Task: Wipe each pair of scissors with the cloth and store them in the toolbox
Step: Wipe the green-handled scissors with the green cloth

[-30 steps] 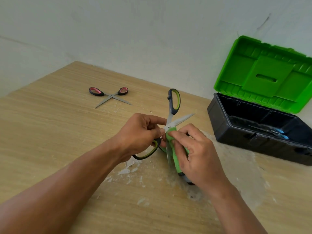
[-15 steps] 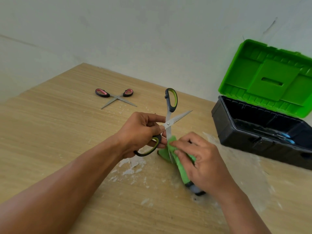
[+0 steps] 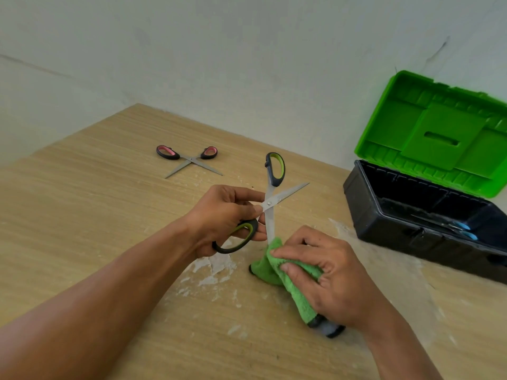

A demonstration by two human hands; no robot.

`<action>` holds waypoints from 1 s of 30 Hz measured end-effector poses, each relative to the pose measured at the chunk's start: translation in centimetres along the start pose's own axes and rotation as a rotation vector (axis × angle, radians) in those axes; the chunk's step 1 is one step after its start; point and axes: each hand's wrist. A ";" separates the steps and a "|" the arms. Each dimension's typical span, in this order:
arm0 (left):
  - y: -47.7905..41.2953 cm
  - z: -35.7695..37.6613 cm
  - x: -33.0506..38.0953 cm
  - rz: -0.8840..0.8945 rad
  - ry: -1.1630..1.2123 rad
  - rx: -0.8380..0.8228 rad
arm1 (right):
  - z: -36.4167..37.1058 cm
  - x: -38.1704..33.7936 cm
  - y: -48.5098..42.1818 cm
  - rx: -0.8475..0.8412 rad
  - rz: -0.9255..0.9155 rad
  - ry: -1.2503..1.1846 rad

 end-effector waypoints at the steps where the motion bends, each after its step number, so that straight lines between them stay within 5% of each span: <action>1: 0.0 0.0 0.1 -0.009 0.019 0.003 | 0.0 0.1 0.0 0.016 0.001 -0.020; 4: -0.2 0.4 0.4 -0.038 0.107 0.023 | 0.4 -0.1 -0.7 0.158 0.010 -0.023; 9: 0.1 0.2 0.6 -0.073 0.154 0.030 | -0.4 -0.2 0.1 0.018 -0.003 -0.165; 13: -0.1 0.1 0.7 -0.083 0.210 0.065 | 0.3 -0.6 -0.5 0.159 0.006 -0.132; 19: 0.0 0.0 1.1 -0.100 0.269 0.050 | -1.1 -1.3 0.5 0.000 -0.006 -0.372; 22: -0.2 -0.1 1.1 -0.117 0.289 0.002 | -1.8 -0.9 0.2 0.058 0.038 -0.424; 26: -0.1 -0.2 0.9 -0.127 0.200 -0.087 | -2.3 -0.5 -0.2 0.266 0.086 -0.208; 30: -0.1 -0.2 0.8 -0.105 0.054 -0.092 | -0.6 -1.4 -0.2 0.242 -0.006 0.084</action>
Point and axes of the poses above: each hand's wrist, its own y-axis away from the middle knuckle, its own z-axis out of the palm, x = y × z, and after that the axes turned 15 degrees about z, right-handed
